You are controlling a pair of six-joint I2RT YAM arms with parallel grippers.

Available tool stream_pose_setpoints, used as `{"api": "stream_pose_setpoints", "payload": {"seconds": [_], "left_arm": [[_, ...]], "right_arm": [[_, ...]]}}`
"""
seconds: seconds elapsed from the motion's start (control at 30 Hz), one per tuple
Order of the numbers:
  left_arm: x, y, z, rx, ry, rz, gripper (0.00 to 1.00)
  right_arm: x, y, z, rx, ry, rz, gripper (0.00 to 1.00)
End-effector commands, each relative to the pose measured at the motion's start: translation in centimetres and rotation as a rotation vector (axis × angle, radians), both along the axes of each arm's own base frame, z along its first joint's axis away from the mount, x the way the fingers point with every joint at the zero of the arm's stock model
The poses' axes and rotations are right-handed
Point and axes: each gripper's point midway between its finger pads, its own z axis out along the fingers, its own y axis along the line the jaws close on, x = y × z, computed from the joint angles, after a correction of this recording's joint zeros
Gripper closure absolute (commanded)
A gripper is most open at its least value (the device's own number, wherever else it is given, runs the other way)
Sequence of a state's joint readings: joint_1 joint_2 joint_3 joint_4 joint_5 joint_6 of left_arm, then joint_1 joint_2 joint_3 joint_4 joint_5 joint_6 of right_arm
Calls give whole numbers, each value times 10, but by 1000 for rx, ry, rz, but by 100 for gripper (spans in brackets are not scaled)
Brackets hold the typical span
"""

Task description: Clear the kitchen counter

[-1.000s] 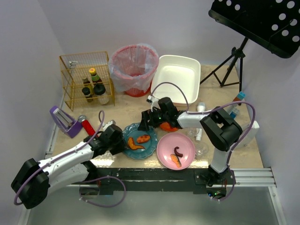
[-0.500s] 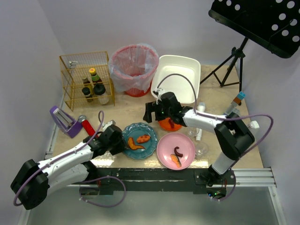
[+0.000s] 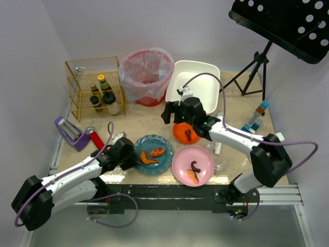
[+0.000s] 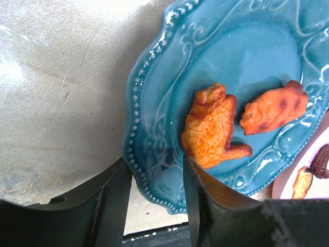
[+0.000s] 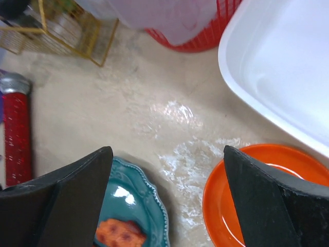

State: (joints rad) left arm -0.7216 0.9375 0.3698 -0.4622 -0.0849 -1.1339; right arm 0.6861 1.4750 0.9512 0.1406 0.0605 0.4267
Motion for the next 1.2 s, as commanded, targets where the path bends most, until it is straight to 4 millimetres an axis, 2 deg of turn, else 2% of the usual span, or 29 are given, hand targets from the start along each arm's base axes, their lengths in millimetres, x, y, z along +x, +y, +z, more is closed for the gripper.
{"api": "stream_pose_setpoints", "payload": {"seconds": [0.0,0.1,0.27,0.43,0.67,1.0,1.17], "left_arm": [[-15,12,-18,50,57,1,51],[-14,12,-18,48,54,4,51],[-14,12,-19,54,58,4,51],[-13,13,-19,54,55,7,52],[-14,13,-19,53,52,5,52],[-13,13,-20,59,57,5,60],[-12,12,-21,61,56,4,64]], "right_arm": [[-6,4,-16,-25,17,52,7],[-17,10,-28,-6,53,108,7],[-29,18,-66,-43,170,176,9],[-43,26,-84,-24,215,254,11],[-60,34,-122,-25,308,343,20],[-69,30,-152,-77,378,373,30],[-82,32,-160,-74,402,443,35]]}}
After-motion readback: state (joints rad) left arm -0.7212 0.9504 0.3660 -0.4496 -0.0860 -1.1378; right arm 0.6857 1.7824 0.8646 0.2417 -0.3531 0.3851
